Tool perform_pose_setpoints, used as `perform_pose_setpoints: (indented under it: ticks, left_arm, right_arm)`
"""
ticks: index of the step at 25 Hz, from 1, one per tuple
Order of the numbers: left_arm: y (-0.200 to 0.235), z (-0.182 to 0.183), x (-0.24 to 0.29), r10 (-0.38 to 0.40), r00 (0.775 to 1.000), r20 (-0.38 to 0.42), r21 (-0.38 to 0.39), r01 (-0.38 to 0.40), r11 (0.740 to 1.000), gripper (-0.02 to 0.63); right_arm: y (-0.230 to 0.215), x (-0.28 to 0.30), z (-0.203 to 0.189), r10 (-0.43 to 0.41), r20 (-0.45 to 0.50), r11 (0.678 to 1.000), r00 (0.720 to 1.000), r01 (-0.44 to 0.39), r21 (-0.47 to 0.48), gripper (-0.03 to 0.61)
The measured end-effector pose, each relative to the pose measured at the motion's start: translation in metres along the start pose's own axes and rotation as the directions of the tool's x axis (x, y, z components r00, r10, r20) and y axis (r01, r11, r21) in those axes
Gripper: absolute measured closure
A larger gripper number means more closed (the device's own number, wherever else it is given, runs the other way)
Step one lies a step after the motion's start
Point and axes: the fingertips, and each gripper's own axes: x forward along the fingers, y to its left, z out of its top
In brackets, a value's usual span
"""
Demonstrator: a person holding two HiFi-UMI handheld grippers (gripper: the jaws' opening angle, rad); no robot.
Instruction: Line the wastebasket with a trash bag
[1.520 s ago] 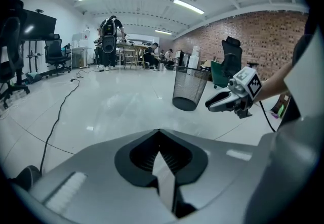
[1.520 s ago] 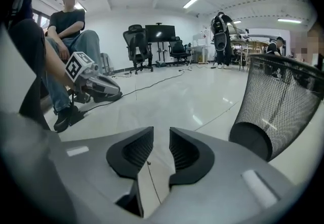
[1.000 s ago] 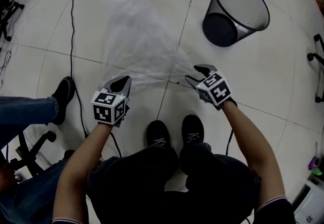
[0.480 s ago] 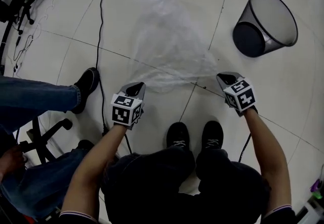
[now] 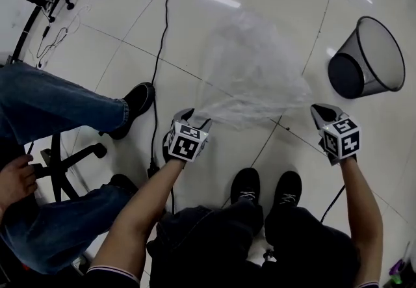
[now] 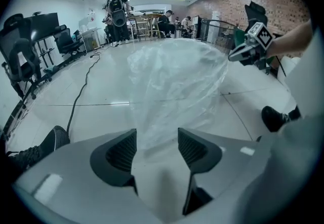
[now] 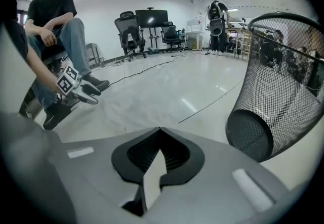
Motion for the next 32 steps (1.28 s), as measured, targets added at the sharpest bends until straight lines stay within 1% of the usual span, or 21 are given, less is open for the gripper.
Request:
perform_pose_setpoints:
  ticks: [2,5,8,9,11,12,15,20,23,27,30,32]
  left_arm:
    - [0.003,0.002,0.007,-0.003,1.000,0.005,0.004,0.003,1.000,0.351]
    - [0.007,0.006,0.020,-0.015,1.000,0.008,0.007,0.015,1.000,0.351]
    - [0.002,0.000,0.036,-0.047,0.998,-0.039,0.006,0.047,0.999,0.360]
    - [0.001,0.000,0.037,-0.053,0.997,-0.050,0.010,0.053,0.999,0.382]
    - [-0.001,0.005,0.031,-0.063,0.997,-0.050,0.031,0.065,0.997,0.556]
    - [-0.003,0.008,0.028,-0.074,0.996,-0.044,0.041,0.076,0.996,0.602]
    - [-0.009,0.023,0.014,-0.102,0.995,-0.023,0.065,0.103,0.993,0.603]
    - [-0.008,0.065,-0.030,-0.087,0.992,0.089,0.085,0.079,0.993,0.603]
    - [-0.007,0.100,-0.054,-0.076,0.982,0.175,0.099,0.060,0.993,0.603]
    - [0.001,0.154,-0.099,-0.063,0.949,0.310,0.128,0.024,0.991,0.603]
    - [-0.007,0.187,-0.134,-0.063,0.918,0.392,0.140,0.009,0.990,0.603]
    - [-0.014,0.212,-0.154,-0.069,0.895,0.442,0.153,0.001,0.988,0.603]
  right_arm:
    - [-0.001,-0.002,0.005,-0.003,0.008,1.000,1.000,0.003,0.001,0.576]
    - [-0.002,-0.006,0.008,-0.002,0.008,1.000,1.000,0.002,-0.003,0.575]
    - [-0.006,-0.011,0.007,-0.010,0.002,1.000,1.000,0.010,-0.012,0.575]
    - [-0.007,-0.013,0.008,-0.013,0.006,1.000,1.000,0.013,-0.014,0.575]
    - [-0.009,-0.015,0.013,-0.018,0.015,1.000,1.000,0.018,-0.015,0.576]
    - [-0.010,-0.017,0.015,-0.020,0.019,1.000,1.000,0.020,-0.013,0.576]
    - [-0.011,-0.022,0.019,-0.025,0.030,1.000,0.999,0.025,-0.005,0.576]
    - [-0.003,-0.054,0.036,-0.042,0.069,0.999,0.997,0.044,-0.027,0.576]
    - [-0.008,-0.083,0.054,-0.075,0.126,0.996,0.989,0.080,-0.035,0.575]
    - [-0.008,-0.124,0.088,-0.116,0.213,0.990,0.970,0.130,-0.054,0.577]
    - [-0.008,-0.162,0.101,-0.142,0.250,0.984,0.958,0.164,-0.070,0.577]
    - [-0.014,-0.188,0.108,-0.170,0.280,0.978,0.945,0.197,-0.069,0.576]
